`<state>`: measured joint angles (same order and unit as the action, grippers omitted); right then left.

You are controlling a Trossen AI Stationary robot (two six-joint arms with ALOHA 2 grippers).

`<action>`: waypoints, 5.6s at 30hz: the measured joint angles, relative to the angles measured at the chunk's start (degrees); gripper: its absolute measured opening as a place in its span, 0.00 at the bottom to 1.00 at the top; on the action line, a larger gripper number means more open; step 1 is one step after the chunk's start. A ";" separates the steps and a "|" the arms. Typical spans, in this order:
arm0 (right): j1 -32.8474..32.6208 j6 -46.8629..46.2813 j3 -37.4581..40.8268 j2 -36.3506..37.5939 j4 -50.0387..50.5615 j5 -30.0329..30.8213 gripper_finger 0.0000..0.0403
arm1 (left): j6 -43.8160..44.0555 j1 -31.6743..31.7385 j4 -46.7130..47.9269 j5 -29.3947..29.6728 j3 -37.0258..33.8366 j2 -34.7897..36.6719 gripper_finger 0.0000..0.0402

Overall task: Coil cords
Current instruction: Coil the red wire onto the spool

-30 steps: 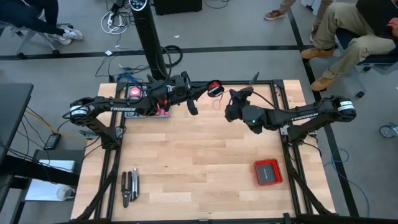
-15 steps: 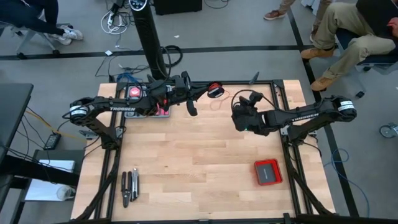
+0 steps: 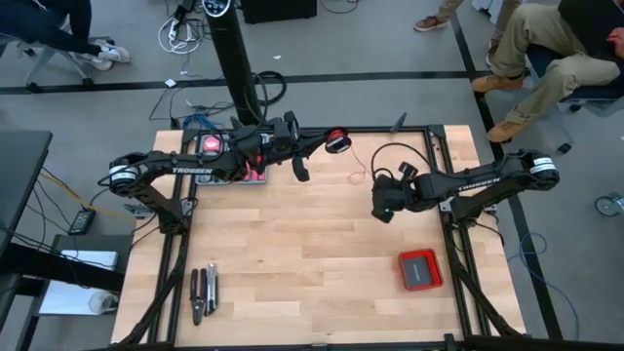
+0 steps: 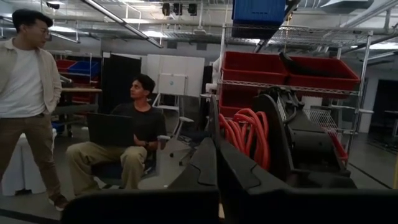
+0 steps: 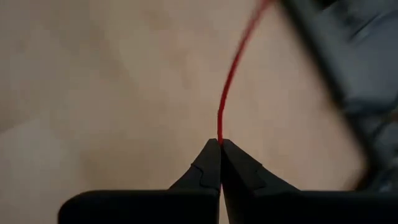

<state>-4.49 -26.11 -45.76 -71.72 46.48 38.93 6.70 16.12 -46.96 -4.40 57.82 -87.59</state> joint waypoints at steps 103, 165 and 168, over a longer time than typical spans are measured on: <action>-2.12 66.29 -0.02 -2.94 -59.05 32.03 0.24 | 4.17 0.02 1.39 -0.26 0.02 -0.02 0.00; 1.90 16.16 0.00 -3.15 -47.29 13.40 0.16 | 2.78 0.00 0.17 -2.95 0.02 -0.04 0.00; 1.97 16.29 0.00 -3.15 -47.27 13.36 0.15 | 2.78 0.02 0.07 -2.95 0.02 -0.04 0.00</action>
<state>-2.52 -9.83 -45.76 -74.87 -0.80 52.29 9.47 16.14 -46.89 -7.35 57.84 -87.64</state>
